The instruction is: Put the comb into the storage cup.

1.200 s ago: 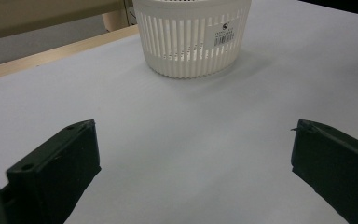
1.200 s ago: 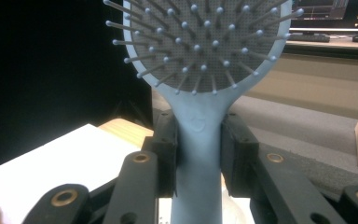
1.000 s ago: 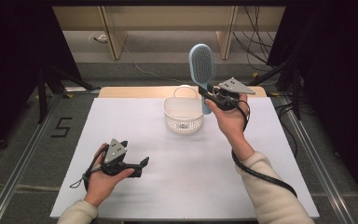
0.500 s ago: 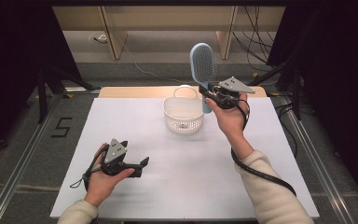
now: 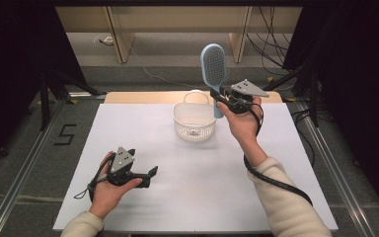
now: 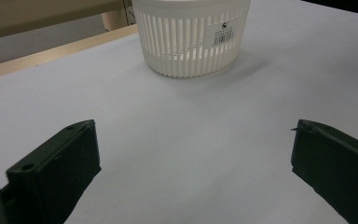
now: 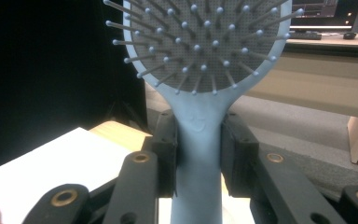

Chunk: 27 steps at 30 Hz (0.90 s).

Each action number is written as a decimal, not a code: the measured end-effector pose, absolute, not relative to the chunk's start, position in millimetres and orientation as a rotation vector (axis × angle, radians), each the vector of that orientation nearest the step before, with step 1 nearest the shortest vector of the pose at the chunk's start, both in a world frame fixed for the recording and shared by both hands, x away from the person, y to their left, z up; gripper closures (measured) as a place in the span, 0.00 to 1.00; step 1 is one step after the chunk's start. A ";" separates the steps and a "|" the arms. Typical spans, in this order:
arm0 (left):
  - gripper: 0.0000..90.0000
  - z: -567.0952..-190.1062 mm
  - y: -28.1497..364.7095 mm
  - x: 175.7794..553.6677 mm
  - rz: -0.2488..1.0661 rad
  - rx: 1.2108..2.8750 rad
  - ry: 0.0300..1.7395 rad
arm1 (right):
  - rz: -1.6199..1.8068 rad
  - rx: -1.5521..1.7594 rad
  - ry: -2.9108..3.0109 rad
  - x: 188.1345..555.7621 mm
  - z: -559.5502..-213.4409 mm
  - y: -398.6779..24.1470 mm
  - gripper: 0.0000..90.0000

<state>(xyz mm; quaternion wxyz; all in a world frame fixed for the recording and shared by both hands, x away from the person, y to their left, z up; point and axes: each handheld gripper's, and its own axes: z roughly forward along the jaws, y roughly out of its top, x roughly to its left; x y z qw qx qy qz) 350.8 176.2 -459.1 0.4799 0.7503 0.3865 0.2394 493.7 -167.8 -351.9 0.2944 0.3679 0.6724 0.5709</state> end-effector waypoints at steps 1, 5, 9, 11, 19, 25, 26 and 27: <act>0.00 -459.1 176.2 350.8 0.584 1.831 0.943 | 1.521 0.983 1.790 493.8 -351.9 -167.4 0.79; 0.00 -459.3 176.3 350.8 0.584 1.830 0.943 | 1.519 0.985 1.790 495.4 -352.3 -166.9 0.79; 0.01 -459.1 176.3 350.7 0.584 1.830 0.943 | 1.519 0.985 1.789 496.8 -352.5 -166.2 0.79; 0.01 -459.2 176.2 350.7 0.584 1.831 0.943 | 1.519 0.984 1.790 497.2 -352.2 -166.0 0.79; 0.01 -459.1 176.4 350.8 0.584 1.830 0.943 | 1.519 0.988 1.795 499.1 -352.1 -164.0 0.79; 0.01 -459.1 176.4 350.8 0.584 1.830 0.942 | 1.517 0.987 1.799 500.6 -352.7 -162.1 0.79; 0.01 -459.1 176.3 350.8 0.585 1.830 0.942 | 1.517 0.986 1.799 500.8 -352.6 -161.9 0.78; 0.01 -459.2 176.3 350.8 0.584 1.830 0.942 | 1.518 0.987 1.799 501.0 -352.3 -161.4 0.79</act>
